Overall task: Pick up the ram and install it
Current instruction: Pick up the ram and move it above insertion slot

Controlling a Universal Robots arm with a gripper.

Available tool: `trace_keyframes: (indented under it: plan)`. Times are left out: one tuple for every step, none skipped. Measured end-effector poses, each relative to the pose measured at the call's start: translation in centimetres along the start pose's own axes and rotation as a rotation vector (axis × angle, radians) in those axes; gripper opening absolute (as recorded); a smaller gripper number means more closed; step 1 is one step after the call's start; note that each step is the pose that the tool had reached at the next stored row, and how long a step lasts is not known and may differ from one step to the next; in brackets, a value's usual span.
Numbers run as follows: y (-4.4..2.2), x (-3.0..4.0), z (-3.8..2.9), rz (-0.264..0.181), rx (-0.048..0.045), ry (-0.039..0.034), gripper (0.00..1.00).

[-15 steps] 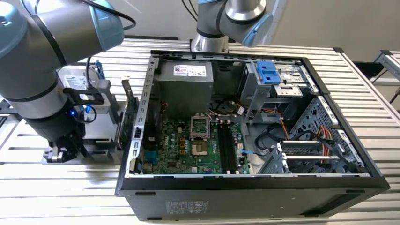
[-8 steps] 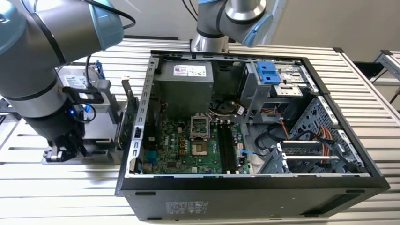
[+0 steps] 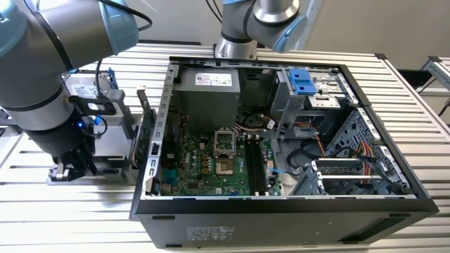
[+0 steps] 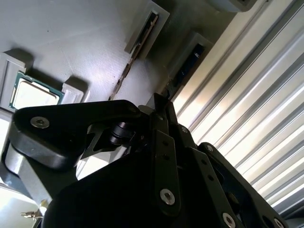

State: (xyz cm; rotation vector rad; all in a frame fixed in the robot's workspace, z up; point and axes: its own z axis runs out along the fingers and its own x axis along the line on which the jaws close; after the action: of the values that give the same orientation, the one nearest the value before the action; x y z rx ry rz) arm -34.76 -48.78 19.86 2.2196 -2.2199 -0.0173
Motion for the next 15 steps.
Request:
trace_keyframes:
  plan:
    - [0.00, 0.00, -0.04, 0.000, 0.0000, 0.0000, 0.00]
    - [0.01, 0.00, -0.07, 0.000, 0.0000, 0.0000, 0.00]
    - [0.01, 0.00, -0.11, 0.000, 0.0000, 0.0000, 0.00]
    - [0.02, 0.00, -0.13, 0.000, 0.0001, -0.0001, 0.00]
    - [0.02, 0.00, -0.16, 0.000, 0.0000, 0.0000, 0.00]
    - [0.03, 0.00, -0.17, 0.000, 0.0001, 0.0000, 0.00]
    - [0.04, 0.00, -0.18, 0.000, 0.0000, 0.0000, 0.00]
    - [0.04, 0.00, -0.19, 0.000, 0.0001, 0.0000, 0.00]
    - [0.05, 0.00, -0.20, 0.000, 0.0001, 0.0000, 0.00]
    - [0.06, 0.00, -0.21, 0.000, 0.0000, 0.0001, 0.00]
    - [0.10, 0.00, -0.24, 0.000, -0.0001, 0.0001, 0.00]
    - [0.16, 0.00, -0.28, 0.000, 0.0000, 0.0000, 0.00]
    - [0.17, 0.00, -0.29, 0.000, 0.0001, -0.0001, 0.00]
    - [0.18, 0.00, -0.30, 0.000, 0.0001, -0.0001, 0.00]
    - [0.19, 0.00, -0.32, 0.000, 0.0000, -0.0001, 0.00]
